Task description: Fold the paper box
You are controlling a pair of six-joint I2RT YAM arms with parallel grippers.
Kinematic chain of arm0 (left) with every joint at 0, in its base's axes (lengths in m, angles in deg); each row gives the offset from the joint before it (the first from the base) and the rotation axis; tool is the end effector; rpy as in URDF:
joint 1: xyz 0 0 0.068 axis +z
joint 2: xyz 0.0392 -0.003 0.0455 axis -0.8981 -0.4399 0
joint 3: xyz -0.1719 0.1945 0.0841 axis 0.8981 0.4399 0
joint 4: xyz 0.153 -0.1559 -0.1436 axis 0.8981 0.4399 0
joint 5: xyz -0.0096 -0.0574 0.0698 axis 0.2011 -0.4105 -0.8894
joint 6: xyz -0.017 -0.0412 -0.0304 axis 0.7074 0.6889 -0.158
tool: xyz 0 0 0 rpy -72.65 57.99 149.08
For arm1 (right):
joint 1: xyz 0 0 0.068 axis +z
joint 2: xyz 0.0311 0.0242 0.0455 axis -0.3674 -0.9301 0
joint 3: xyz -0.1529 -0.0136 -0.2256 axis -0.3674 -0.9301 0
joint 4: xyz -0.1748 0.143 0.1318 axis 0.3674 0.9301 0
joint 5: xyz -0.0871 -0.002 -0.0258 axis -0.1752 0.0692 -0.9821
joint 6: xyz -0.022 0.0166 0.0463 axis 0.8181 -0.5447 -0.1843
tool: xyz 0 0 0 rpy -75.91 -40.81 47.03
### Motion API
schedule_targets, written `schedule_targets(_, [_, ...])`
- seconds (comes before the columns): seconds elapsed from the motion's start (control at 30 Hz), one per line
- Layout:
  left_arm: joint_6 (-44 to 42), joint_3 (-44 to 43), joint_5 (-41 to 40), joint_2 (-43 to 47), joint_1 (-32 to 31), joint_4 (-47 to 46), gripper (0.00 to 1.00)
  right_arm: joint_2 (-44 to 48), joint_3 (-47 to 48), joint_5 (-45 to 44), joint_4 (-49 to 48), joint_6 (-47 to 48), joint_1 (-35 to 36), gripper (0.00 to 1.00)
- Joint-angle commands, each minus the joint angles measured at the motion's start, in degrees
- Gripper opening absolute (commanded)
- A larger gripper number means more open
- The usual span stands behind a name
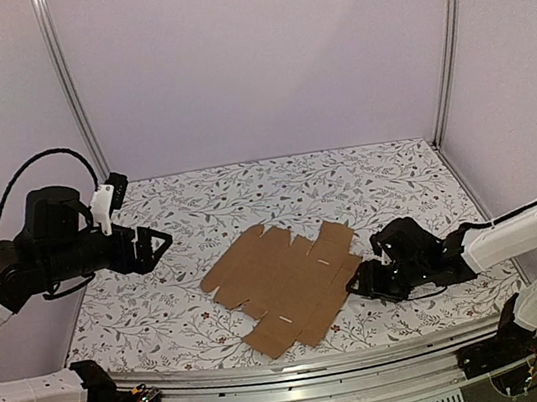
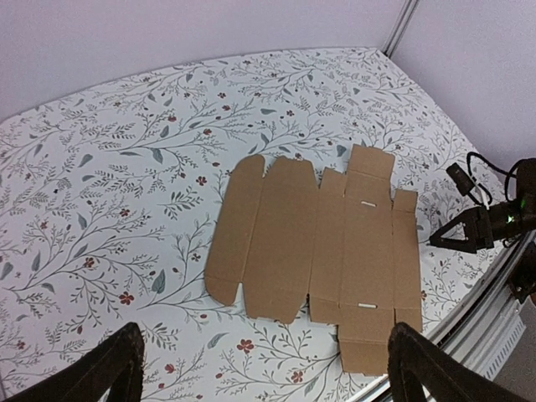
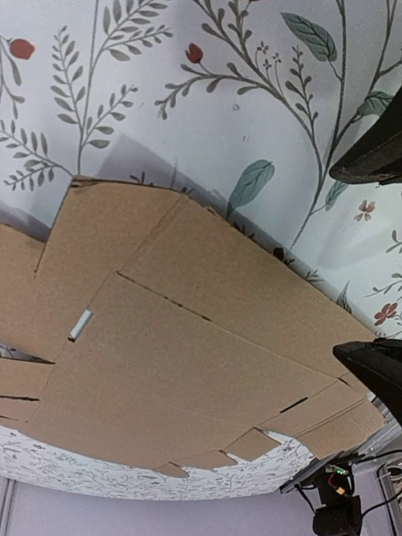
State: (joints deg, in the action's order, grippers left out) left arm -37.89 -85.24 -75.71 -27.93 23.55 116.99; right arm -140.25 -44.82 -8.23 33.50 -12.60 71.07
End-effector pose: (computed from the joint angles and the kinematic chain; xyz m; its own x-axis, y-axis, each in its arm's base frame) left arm 0.1269 -0.1029 0.3431 -0.5726 0.0685 -0.8170 0.4161 0.8829 -0.2176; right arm 0.1638 0.1955 0.1412 -0.9278 0.2259 -0.2969 0.0124 0.8140 0.5808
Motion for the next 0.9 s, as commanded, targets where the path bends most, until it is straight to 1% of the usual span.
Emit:
schedule_targets(0.0, [-0.1,0.7,1.0,0.5,0.7,-0.1,1.0,0.8,-3.6,-4.3,-10.8,-12.1,3.0,0.61])
schedule_targets(0.03, [-0.1,0.7,1.0,0.6,0.7,-0.1,1.0,0.2,-3.9,-5.2,-12.3,-12.9,3.6,0.61])
schedule_targets(0.13, [0.1,0.8,1.2,0.9,0.7,-0.1,1.0,-2.0,-4.8,-4.4,-18.0,-16.0,4.5,0.62])
schedule_targets(0.2, [0.1,0.8,1.3,0.8,0.7,-0.2,1.0,-4.4,-6.0,-4.3,-23.1,-18.2,4.9,0.62])
schedule_targets(0.27, [0.1,0.9,1.4,0.9,0.7,-0.2,0.99,-7.8,-6.7,-1.9,-27.7,-20.7,5.1,0.62])
schedule_targets(0.43, [0.1,1.0,1.4,1.0,0.7,-0.2,1.0,-14.7,-8.4,-1.9,-37.6,-25.9,6.6,0.61])
schedule_targets(0.6, [0.1,1.0,1.4,1.1,0.7,-0.2,1.0,-19.3,-8.9,-2.3,-42.6,-28.7,7.5,0.61])
schedule_targets(0.8, [0.0,1.0,1.3,0.8,0.7,-0.2,1.0,-22.4,-9.3,-3.3,-45.2,-29.8,7.9,0.53])
schedule_targets(0.87, [0.0,1.0,1.3,0.6,0.7,-0.1,1.0,-22.7,-9.6,-5.6,-45.7,-29.8,7.9,0.51])
